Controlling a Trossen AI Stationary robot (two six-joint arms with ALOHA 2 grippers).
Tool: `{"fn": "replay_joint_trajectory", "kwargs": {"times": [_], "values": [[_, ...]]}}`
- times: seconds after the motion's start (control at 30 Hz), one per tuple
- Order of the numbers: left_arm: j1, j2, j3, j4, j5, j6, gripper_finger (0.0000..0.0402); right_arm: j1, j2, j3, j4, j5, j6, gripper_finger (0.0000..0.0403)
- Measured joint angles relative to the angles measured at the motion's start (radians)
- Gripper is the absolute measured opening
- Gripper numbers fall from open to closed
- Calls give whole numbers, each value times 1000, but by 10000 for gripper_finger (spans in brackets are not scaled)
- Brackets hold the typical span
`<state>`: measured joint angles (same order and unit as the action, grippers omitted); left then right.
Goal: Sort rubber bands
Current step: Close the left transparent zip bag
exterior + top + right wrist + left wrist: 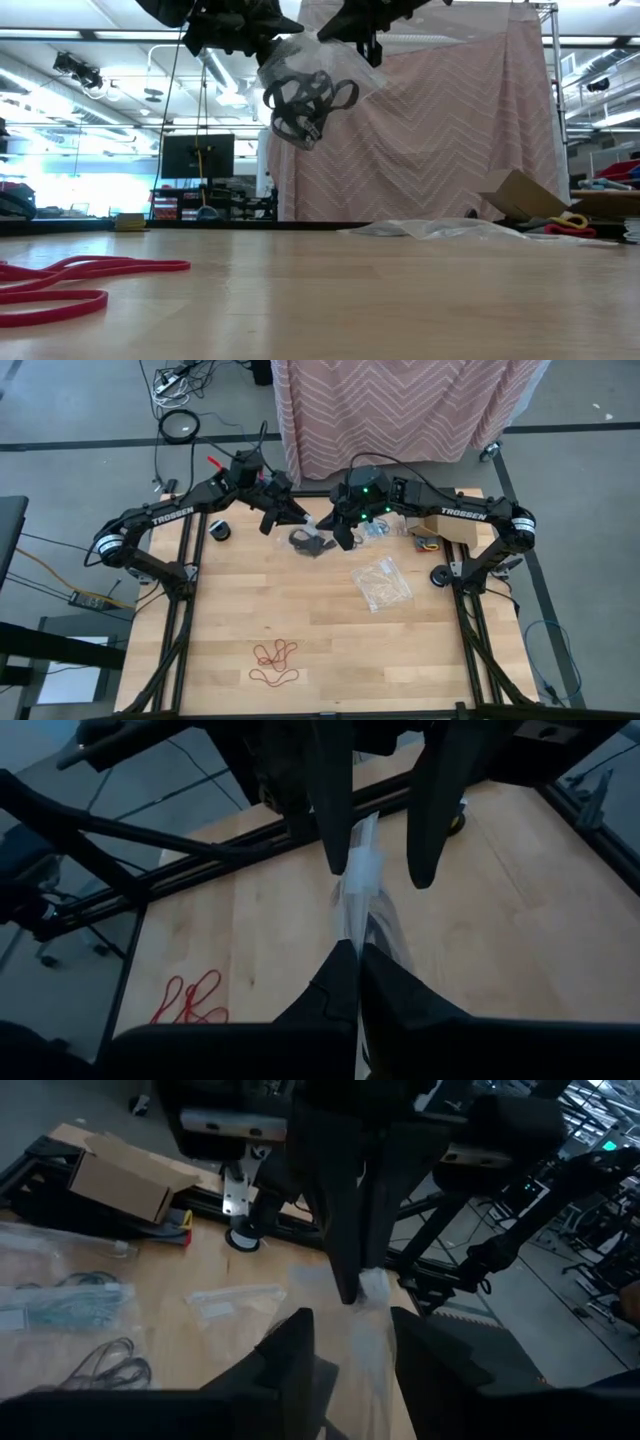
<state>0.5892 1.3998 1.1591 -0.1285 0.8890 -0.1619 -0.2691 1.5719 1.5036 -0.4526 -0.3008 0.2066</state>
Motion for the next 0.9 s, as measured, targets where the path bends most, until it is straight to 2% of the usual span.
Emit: {"fn": "replay_joint_trajectory", "kwargs": {"times": [0.33,0.73,0.9], "values": [[0,0,21,-12,6,0,121,0,0,0,-2,0,1,0],[0,0,26,-27,26,25,12,0,0,0,-7,-2,9,0],[1,0,26,-28,26,26,4,0,0,0,-7,-2,9,0]]}}
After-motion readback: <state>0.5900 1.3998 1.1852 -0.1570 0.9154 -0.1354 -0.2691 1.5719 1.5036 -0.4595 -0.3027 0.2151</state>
